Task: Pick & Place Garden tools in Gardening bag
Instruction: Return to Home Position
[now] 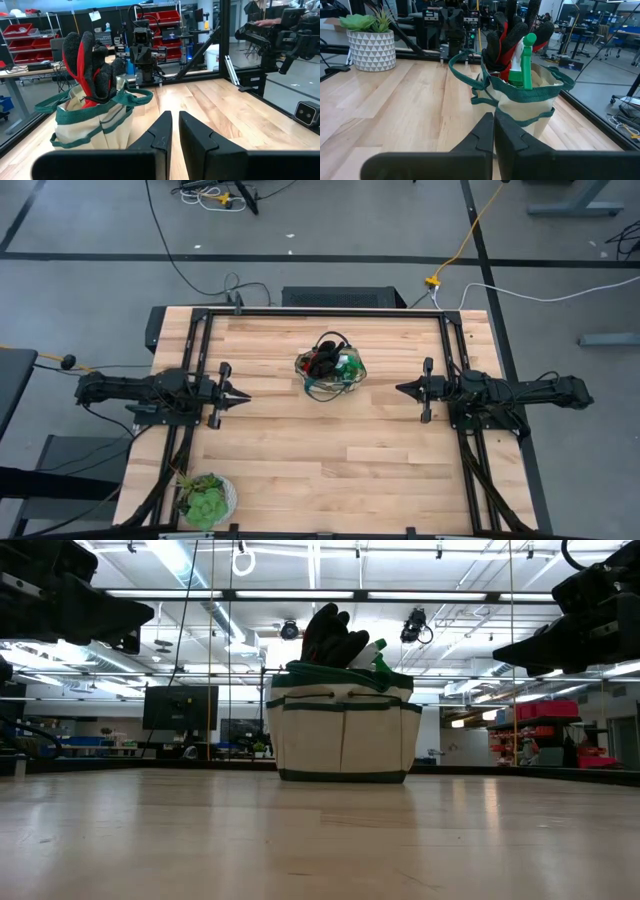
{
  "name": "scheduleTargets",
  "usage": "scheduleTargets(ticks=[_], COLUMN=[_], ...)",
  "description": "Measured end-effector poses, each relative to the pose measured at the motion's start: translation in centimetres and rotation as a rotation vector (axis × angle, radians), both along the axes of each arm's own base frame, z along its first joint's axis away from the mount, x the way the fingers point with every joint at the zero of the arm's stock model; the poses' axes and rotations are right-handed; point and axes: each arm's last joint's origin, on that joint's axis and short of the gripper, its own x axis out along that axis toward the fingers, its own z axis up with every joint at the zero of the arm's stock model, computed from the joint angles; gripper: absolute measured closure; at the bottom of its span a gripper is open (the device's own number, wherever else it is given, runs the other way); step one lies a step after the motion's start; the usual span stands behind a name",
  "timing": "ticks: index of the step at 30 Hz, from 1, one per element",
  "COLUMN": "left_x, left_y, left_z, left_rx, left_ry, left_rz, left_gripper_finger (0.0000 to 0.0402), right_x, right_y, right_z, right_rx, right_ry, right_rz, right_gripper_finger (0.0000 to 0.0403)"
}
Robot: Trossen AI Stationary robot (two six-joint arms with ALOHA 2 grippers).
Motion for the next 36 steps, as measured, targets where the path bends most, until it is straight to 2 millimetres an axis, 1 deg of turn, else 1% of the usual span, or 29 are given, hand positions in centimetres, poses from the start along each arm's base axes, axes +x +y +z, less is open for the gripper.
scheduleTargets(ticks=[9,12,16,18,23,31,36], left_x=[0.0,0.0,0.0,0.0,0.0,0.0,0.0], left_y=[0.0,0.0,0.0,0.0,0.0,0.0,0.0], left_z=[0.0,0.0,0.0,0.0,0.0,0.0,0.0], left_rx=[0.000,0.000,0.000,0.000,-0.001,-0.001,0.000], left_ry=[-0.001,-0.001,-0.001,-0.001,-0.002,-0.002,-0.001], left_rz=[0.000,0.000,0.000,0.000,0.000,0.000,0.000], left_gripper_finger=[0.0360,0.0360,0.0360,0.0360,0.0360,0.0360,0.0360], right_x=[-0.1,-0.2,-0.5,-0.7,-1.0,-1.1,-1.1], right_y=[0.0,0.0,0.1,0.2,0.4,0.4,0.4], right_z=[0.1,0.5,0.8,0.9,0.7,0.9,0.9], right_rx=[0.000,0.003,0.105,0.122,0.085,0.026,0.036], right_ry=[-0.011,-0.053,-0.103,-0.113,-0.094,-0.121,-0.121], right_rz=[0.001,0.002,0.026,0.056,0.144,0.143,0.142], right_gripper_finger=[0.0387,0.0387,0.0387,0.0387,0.0387,0.0387,0.0387])
